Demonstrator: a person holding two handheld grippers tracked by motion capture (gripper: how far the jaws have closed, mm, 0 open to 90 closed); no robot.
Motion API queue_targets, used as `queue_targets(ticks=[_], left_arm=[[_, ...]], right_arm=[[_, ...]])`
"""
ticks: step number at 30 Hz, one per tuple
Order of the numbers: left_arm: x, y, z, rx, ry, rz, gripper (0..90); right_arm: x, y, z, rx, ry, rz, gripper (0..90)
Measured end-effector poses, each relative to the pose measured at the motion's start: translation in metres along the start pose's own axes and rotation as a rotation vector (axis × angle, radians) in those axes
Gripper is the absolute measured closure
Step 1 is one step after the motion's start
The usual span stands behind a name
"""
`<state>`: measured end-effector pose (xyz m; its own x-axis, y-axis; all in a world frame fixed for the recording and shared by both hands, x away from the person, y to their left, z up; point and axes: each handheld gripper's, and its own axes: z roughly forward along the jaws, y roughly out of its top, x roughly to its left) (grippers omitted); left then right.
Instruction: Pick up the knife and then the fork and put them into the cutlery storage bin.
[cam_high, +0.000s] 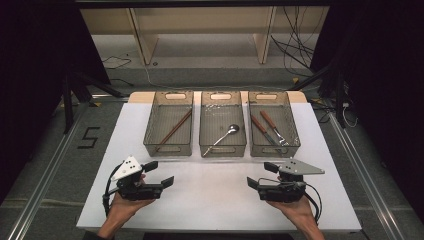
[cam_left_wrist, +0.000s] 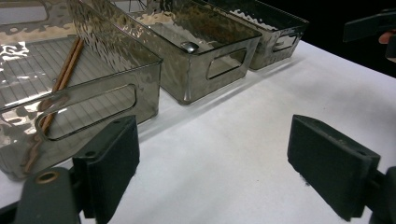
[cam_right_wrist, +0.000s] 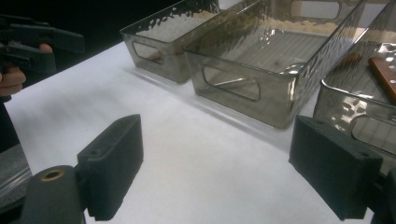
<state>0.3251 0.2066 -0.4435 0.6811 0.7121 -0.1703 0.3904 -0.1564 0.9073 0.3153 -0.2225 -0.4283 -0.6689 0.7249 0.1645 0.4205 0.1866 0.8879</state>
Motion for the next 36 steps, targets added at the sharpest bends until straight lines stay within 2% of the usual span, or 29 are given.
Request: queue_targets(ticks=[14,36], left_arm=[[-0.002,0.000,0.000,0.002,-0.007,0.003,16.3],[-0.002,0.000,0.000,0.003,-0.007,0.005,16.3]], right_arm=[[0.001,-0.015,-0.007,-0.021,-0.021,-0.003,18.1],[-0.001,-0.015,-0.009,-0.032,-0.032,0.004,18.2]])
